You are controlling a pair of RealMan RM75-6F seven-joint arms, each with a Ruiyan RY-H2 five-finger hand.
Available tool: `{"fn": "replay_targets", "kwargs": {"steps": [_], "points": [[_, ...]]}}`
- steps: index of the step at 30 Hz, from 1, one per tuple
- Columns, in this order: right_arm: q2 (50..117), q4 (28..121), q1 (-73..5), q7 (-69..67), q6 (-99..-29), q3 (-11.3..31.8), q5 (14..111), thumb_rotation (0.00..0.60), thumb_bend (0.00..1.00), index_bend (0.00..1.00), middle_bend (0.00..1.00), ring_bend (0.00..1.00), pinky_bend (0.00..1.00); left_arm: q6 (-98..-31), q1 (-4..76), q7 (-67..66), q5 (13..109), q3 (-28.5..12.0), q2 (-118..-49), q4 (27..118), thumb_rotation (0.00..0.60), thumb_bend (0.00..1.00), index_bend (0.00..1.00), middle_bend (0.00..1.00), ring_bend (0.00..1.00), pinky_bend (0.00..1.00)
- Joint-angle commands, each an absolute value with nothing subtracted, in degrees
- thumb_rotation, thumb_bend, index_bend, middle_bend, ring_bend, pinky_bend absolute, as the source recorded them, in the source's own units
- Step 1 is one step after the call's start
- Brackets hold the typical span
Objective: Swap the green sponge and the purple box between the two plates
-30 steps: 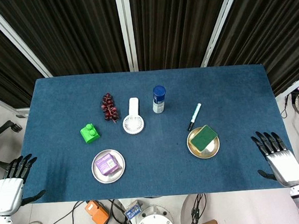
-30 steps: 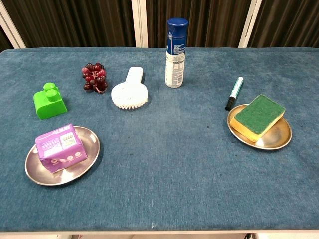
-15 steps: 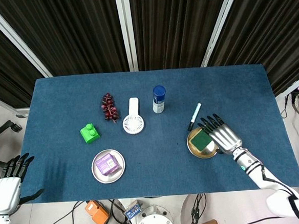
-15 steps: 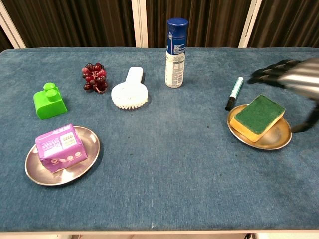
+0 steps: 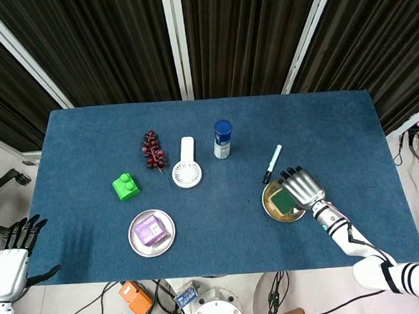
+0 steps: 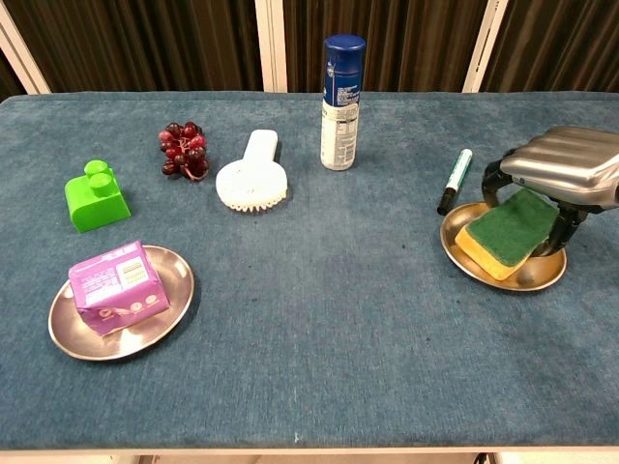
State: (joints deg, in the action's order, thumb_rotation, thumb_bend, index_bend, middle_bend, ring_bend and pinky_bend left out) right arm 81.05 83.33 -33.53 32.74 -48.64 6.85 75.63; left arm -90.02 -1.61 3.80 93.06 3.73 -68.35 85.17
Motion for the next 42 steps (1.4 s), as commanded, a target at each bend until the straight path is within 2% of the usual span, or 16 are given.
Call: {"fn": "replay_targets", "kwargs": {"steps": [1,6,11,15,18,20,23,26,27,28,31,36,39,42], "points": [[81.53,82.6,-33.67,32.04,-50.08,6.58,76.27,0.6,0.33,0.74,0.52,0.51,0.56,-90.12,-1.66,3.79,93.13,3.74,-68.35,85.18,0.6,0.05,0.1,0.04,0.0,0.08],[81.17,83.99,-33.81,29.21,-53.09,7.67,77.13,0.6,0.33,0.76,0.53,0.53,0.57,-90.14,-1.69,3.85,93.12,3.74,-68.37,85.28,0.6,0.05,0.1,0.04,0.0,0.08],[82.92,89.26,-36.84,31.0,-53.93,11.5,74.6,0.6,0.33,0.75,0.53,0.53,0.56,-89.76,-1.45,3.49,93.29,3.8,-68.41,85.38,0.6,0.05,0.1,0.04,0.0,0.07],[89.44,91.29,-41.89,40.21,-52.6,14.02,67.51,0.6,0.33,0.74,0.53,0.53,0.56,-89.94,-1.5,3.55,93.37,3.81,-68.26,85.37,0.6,0.05,0.1,0.04,0.0,0.07],[96.11,89.01,-45.52,47.35,-52.91,14.55,61.64,0.6,0.33,0.71,0.53,0.53,0.55,-90.34,-1.66,4.21,93.23,3.66,-68.07,85.15,0.6,0.05,0.1,0.04,0.0,0.07],[99.92,86.9,-47.41,50.78,-53.31,14.57,58.33,0.6,0.33,0.65,0.53,0.52,0.53,-90.41,-1.69,4.64,93.17,3.64,-67.95,85.0,0.6,0.05,0.1,0.04,0.0,0.08],[105.12,83.26,-49.85,53.13,-53.51,14.78,54.23,0.6,0.33,0.44,0.41,0.41,0.45,-90.32,-1.65,5.1,93.3,3.76,-67.82,84.82,0.6,0.05,0.1,0.04,0.0,0.08],[108.01,80.79,-51.31,53.93,-53.67,14.69,51.73,0.6,0.33,0.17,0.24,0.25,0.34,-90.55,-1.69,5.42,93.55,3.82,-67.73,84.68,0.6,0.05,0.1,0.04,0.0,0.08],[108.53,80.38,-51.71,54.22,-53.92,14.63,51.12,0.6,0.33,0.07,0.16,0.17,0.27,-90.62,-1.71,5.55,93.65,3.86,-67.71,84.63,0.6,0.05,0.1,0.04,0.0,0.08],[108.69,80.32,-51.91,54.06,-53.98,14.6,50.93,0.6,0.31,0.01,0.09,0.1,0.21,-90.64,-1.71,5.63,93.71,3.9,-67.7,84.59,0.6,0.05,0.1,0.04,0.0,0.08],[107.63,81.8,-51.94,52.94,-53.75,14.33,50.09,0.6,0.24,0.0,0.0,0.0,0.07,-90.68,-1.7,5.7,93.94,4.0,-67.71,84.48,0.6,0.05,0.1,0.04,0.0,0.08],[100.68,90.02,-49.41,49.36,-54.99,11.97,53.09,0.6,0.18,0.0,0.0,0.0,0.03,-90.44,-1.59,5.7,94.52,4.4,-67.73,84.58,0.6,0.05,0.1,0.04,0.0,0.08],[92.28,97.99,-45.12,46.24,-58.94,7.47,61.04,0.6,0.18,0.0,0.0,0.0,0.01,-90.27,-1.13,6.32,95.92,4.89,-67.88,84.5,0.6,0.05,0.1,0.04,0.0,0.08],[82.07,104.46,-38.36,42.07,-67.02,0.27,73.34,0.6,0.18,0.0,0.0,0.0,0.0,-90.28,-0.03,7.84,98.48,5.28,-69.08,83.9,0.6,0.05,0.1,0.04,0.0,0.08]]}}
